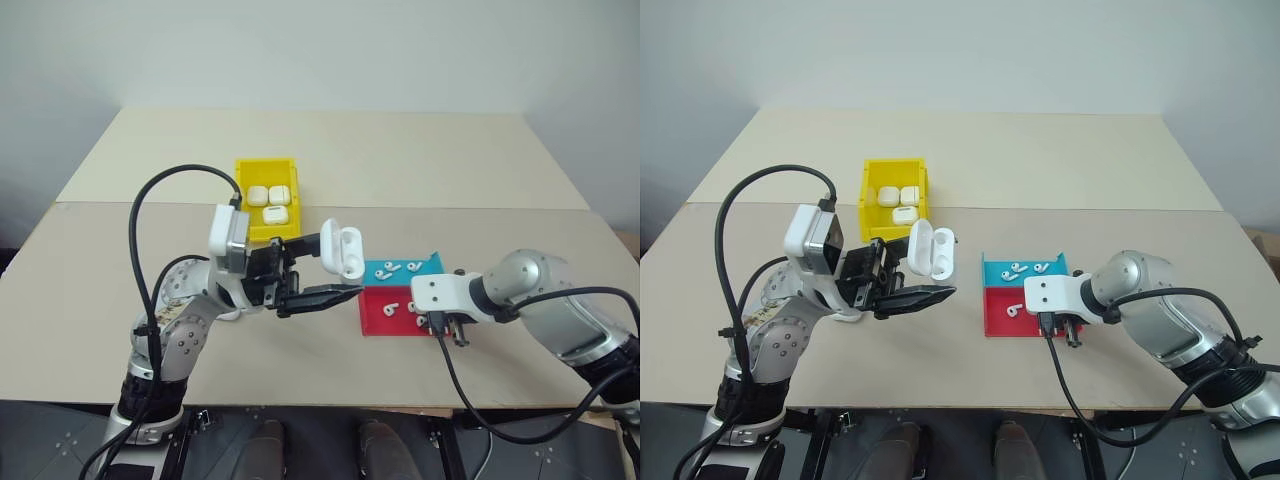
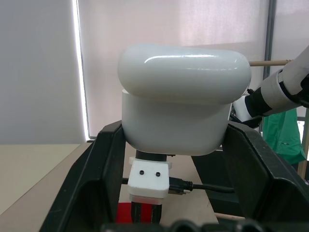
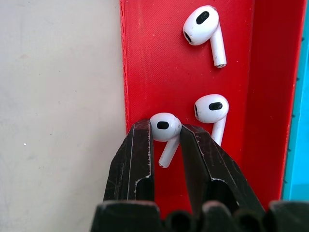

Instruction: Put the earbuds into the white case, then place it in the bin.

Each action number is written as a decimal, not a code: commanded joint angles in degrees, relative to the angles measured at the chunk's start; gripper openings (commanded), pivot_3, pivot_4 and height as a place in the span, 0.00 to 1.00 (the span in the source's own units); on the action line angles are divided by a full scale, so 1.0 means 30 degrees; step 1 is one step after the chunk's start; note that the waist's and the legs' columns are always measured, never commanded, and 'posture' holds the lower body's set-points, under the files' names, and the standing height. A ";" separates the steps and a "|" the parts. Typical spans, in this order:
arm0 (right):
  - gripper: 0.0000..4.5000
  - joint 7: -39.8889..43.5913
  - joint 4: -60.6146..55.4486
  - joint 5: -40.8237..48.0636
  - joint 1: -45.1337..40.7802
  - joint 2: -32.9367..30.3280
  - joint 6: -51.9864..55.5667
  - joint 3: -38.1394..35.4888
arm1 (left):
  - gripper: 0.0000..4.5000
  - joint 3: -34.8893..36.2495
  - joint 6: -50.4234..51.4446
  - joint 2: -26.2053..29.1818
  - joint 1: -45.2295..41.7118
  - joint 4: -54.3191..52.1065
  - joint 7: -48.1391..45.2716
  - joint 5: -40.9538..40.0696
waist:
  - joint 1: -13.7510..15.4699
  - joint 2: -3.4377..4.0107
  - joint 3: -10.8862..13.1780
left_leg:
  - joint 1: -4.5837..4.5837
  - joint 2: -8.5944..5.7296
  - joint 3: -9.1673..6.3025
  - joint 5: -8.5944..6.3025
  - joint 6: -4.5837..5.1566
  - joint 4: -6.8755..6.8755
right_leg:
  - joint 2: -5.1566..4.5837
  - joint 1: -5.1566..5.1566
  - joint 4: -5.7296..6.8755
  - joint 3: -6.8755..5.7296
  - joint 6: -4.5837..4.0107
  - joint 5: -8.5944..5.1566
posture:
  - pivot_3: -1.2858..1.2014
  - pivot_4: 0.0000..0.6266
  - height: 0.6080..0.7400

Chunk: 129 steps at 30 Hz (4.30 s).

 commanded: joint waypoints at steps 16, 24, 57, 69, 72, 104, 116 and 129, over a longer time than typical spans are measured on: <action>0.13 -0.7496 -0.5271 1.4174 0.1357 0.8255 0.6084 -1.8442 | 0.61 -0.0204 0.0431 -0.0065 -0.1524 0.0642 -0.0406 -0.0675 | -0.0026 0.0022 -0.0007 | 0.0013 -0.0005 -0.0021 -0.0001 0.0001 -0.0012 | 0.0012 0.0014 0.0029 0.0011 -0.0005 0.0006 | 0.52 0.24 1.00; 0.13 -1.1850 -0.8200 2.3257 0.1222 0.9888 0.7133 -1.8895 | 0.61 -0.0366 0.0829 0.0027 -0.1880 0.0818 -0.0550 -0.0506 | -0.0015 0.0032 -0.0011 | -0.0021 0.0000 -0.0021 -0.0002 0.0003 -0.0025 | 0.0003 -0.0005 0.0021 -0.0001 -0.0004 0.0005 | 0.52 0.24 1.00; 0.13 -1.3592 -0.8348 2.3955 0.2632 0.6166 0.4137 -1.4653 | 0.61 -0.1323 0.0903 -0.0606 -0.3115 0.0758 -0.0054 0.0250 | -0.0025 0.0035 -0.0012 | -0.0017 0.0000 -0.0015 -0.0002 0.0005 -0.0023 | 0.0015 0.0000 -0.0012 -0.0001 -0.0002 0.0002 | 0.52 0.24 1.00; 0.43 -1.1327 -0.8074 2.2826 0.3309 0.4876 0.2739 -1.3916 | 0.61 -0.1338 0.0768 -0.0885 -0.3160 0.0810 -0.0073 0.0357 | -0.0028 0.0034 -0.0012 | -0.0015 0.0002 -0.0015 -0.0002 0.0005 -0.0022 | 0.0018 0.0004 -0.0018 -0.0001 -0.0002 0.0001 | 0.52 0.24 1.00; 0.65 -1.1040 -0.8019 2.2890 0.3361 0.4642 0.2585 -1.3955 | 0.61 -0.1278 0.0757 -0.0872 -0.3120 0.0798 -0.0057 0.0351 | -0.0019 0.0034 -0.0012 | -0.0019 0.0001 -0.0014 -0.0002 0.0005 -0.0023 | 0.0016 0.0002 -0.0021 -0.0001 -0.0001 0.0001 | 0.52 0.24 1.00; 0.69 0.1443 0.9809 0.3147 -0.9093 0.2606 -0.9489 0.0570 | 0.61 0.0301 -0.0555 0.0264 -0.1543 0.0360 0.1114 0.1032 | -0.0088 0.0037 -0.0009 | -0.0030 0.0017 0.0160 -0.0002 0.0005 -0.0026 | 0.0016 -0.0040 -0.0043 0.0016 -0.0009 -0.0001 | 0.52 0.24 1.00; 0.69 0.4059 1.7710 -0.0950 -1.2276 0.7257 -1.3330 0.2436 | 0.61 0.0618 -0.1212 0.0536 -0.1189 -0.0053 0.1581 0.1219 | -0.0029 0.0043 -0.0007 | -0.0027 0.0011 0.0039 -0.0001 0.0001 -0.0026 | -0.0006 -0.0045 0.0017 0.0010 -0.0016 0.0006 | 0.52 0.24 1.00; 0.69 0.2521 2.1552 -0.3831 -1.2688 0.9002 -1.6346 0.2555 | 0.61 0.0532 -0.1075 0.0613 -0.1023 -0.0478 0.1925 0.1081 | -0.0109 0.0050 -0.0003 | -0.0016 0.0008 0.0022 0.0000 -0.0003 -0.0031 | -0.0002 -0.0053 0.0030 0.0008 -0.0020 0.0007 | 0.52 0.24 1.00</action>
